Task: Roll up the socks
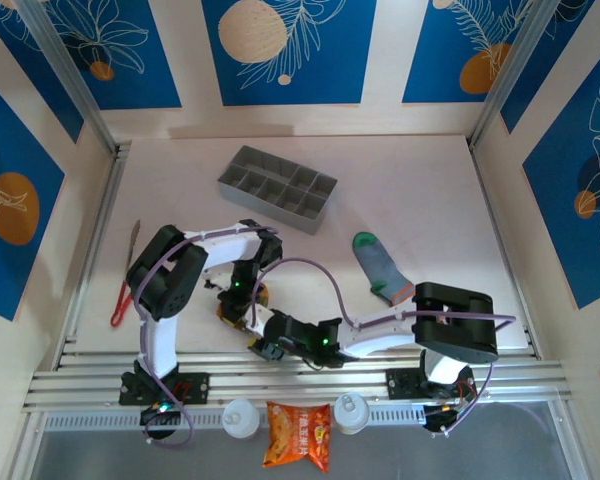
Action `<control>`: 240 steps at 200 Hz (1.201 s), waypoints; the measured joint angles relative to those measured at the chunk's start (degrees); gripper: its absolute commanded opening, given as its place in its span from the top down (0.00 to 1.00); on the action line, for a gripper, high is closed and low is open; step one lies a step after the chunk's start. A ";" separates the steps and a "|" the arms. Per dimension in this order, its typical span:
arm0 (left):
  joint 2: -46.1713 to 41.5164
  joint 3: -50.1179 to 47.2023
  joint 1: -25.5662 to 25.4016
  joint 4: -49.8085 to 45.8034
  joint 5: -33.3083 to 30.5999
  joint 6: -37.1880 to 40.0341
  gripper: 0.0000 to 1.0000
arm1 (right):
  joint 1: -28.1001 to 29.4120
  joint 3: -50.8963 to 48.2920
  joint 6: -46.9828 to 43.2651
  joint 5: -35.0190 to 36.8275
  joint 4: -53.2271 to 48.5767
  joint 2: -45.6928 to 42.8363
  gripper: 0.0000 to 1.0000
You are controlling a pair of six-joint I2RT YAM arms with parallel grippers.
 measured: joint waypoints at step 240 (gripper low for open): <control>-0.59 -0.66 1.70 0.72 2.12 0.68 1.00 | -2.80 5.73 8.87 -1.77 0.44 5.27 0.52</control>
